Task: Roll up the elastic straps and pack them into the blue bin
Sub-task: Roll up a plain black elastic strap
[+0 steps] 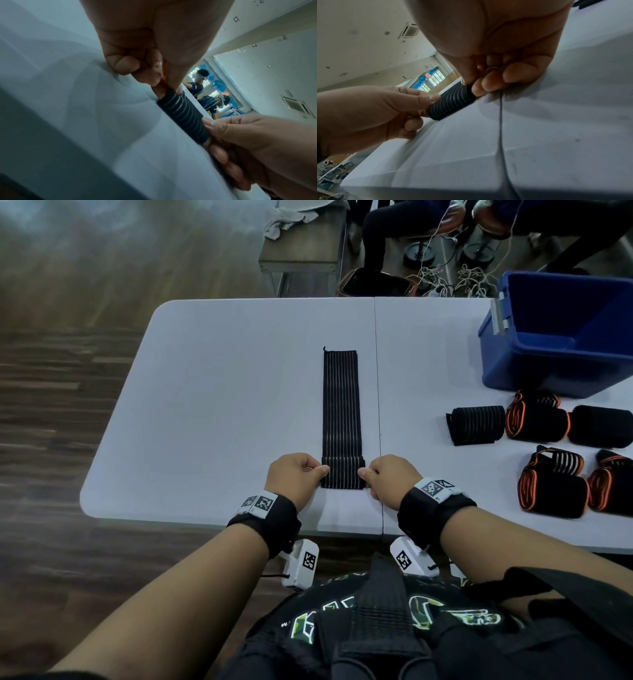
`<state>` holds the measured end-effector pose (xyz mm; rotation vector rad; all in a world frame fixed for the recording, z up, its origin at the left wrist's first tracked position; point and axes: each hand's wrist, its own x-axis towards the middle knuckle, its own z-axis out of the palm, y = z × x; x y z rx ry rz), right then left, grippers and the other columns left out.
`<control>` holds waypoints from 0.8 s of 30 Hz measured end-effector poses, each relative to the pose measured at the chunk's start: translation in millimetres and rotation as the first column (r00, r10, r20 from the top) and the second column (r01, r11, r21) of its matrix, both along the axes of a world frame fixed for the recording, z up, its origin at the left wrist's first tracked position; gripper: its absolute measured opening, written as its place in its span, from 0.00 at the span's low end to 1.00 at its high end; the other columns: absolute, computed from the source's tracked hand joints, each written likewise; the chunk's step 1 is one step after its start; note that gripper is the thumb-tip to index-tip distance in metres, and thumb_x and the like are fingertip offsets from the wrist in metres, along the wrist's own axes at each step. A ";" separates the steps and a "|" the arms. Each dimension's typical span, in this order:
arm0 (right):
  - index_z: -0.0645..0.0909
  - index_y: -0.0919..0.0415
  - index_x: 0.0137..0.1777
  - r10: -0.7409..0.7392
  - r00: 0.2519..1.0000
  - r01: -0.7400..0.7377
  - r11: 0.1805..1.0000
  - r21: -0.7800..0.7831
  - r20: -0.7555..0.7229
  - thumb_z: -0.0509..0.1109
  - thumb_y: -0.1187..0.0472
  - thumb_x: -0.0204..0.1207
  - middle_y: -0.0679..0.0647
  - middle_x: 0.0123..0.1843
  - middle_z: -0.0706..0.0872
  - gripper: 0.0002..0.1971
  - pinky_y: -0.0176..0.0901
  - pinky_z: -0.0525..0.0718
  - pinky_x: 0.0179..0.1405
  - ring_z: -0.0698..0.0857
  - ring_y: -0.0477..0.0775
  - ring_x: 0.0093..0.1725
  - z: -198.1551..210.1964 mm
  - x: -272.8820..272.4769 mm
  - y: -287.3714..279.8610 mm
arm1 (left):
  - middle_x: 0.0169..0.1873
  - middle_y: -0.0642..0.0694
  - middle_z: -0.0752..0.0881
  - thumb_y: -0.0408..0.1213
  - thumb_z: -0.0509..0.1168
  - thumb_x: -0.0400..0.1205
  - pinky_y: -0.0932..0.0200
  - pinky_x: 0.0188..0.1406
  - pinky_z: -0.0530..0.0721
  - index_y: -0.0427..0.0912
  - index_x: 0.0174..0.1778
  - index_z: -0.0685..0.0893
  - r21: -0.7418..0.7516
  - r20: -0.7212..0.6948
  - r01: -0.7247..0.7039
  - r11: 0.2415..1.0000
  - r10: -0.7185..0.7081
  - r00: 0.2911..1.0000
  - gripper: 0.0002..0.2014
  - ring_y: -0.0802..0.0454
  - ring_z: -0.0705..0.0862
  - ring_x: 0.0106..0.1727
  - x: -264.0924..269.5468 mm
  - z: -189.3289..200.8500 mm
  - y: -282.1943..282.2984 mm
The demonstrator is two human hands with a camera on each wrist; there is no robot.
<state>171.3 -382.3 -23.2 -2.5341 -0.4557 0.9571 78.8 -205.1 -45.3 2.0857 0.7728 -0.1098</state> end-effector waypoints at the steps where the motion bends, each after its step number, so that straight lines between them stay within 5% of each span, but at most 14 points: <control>1: 0.82 0.63 0.44 -0.008 1.000 0.008 1.000 -0.003 0.017 0.62 0.49 0.86 0.59 0.43 0.90 0.18 0.51 0.85 0.49 0.88 0.60 0.44 -0.7 0.2 0.5 | 0.32 0.54 0.90 0.49 0.74 0.79 0.53 0.49 0.88 0.52 0.43 0.87 0.028 0.000 0.010 1.000 -0.010 1.000 0.06 0.57 0.88 0.40 0.0 1.8 -0.5; 5: 0.71 0.56 0.57 -0.002 0.993 -0.008 0.997 0.079 0.118 0.66 0.52 0.84 0.51 0.47 0.81 0.10 0.51 0.82 0.50 0.83 0.57 0.48 1.0 -4.1 -1.7 | 0.37 0.56 0.88 0.45 0.72 0.82 0.61 0.45 0.83 0.57 0.59 0.81 0.132 0.043 0.091 0.987 -0.098 0.994 0.11 0.60 0.86 0.43 -3.5 7.0 -4.9; 10: 0.75 0.60 0.63 0.078 0.976 -0.094 0.993 0.072 0.202 0.67 0.54 0.83 0.56 0.53 0.86 0.13 0.49 0.81 0.54 0.84 0.60 0.55 1.6 -2.3 -0.9 | 0.49 0.54 0.86 0.45 0.64 0.87 0.62 0.53 0.76 0.53 0.68 0.85 0.289 -0.003 0.245 0.925 -0.256 0.967 0.14 0.55 0.83 0.51 -3.3 1.8 -3.7; 16: 0.75 0.55 0.65 0.204 0.961 -0.211 0.977 0.021 0.188 0.74 0.40 0.74 0.49 0.47 0.85 0.26 0.49 0.84 0.50 0.84 0.53 0.49 7.0 -3.2 -5.6 | 0.53 0.53 0.74 0.35 0.66 0.83 0.63 0.55 0.77 0.55 0.78 0.78 0.252 -0.043 0.349 0.903 -0.350 0.936 0.25 0.57 0.80 0.52 -9.9 -6.8 6.4; 20: 0.75 0.56 0.69 0.230 0.958 -0.230 0.973 -0.022 0.168 0.73 0.46 0.76 0.52 0.49 0.87 0.24 0.48 0.84 0.51 0.85 0.54 0.50 5.7 3.6 -5.6 | 0.52 0.51 0.76 0.46 0.71 0.83 0.63 0.56 0.74 0.55 0.76 0.81 0.208 -0.024 0.335 0.919 -0.338 0.941 0.23 0.55 0.78 0.51 -5.1 -1.9 9.4; 24: 0.80 0.56 0.57 0.128 0.981 -0.134 0.991 0.030 0.145 0.67 0.50 0.83 0.54 0.49 0.87 0.12 0.48 0.82 0.49 0.84 0.56 0.49 2.8 4.5 -4.1 | 0.43 0.48 0.78 0.48 0.66 0.86 0.57 0.46 0.73 0.46 0.54 0.90 0.169 -0.051 0.301 0.939 -0.296 0.954 0.11 0.52 0.78 0.44 1.1 4.1 9.1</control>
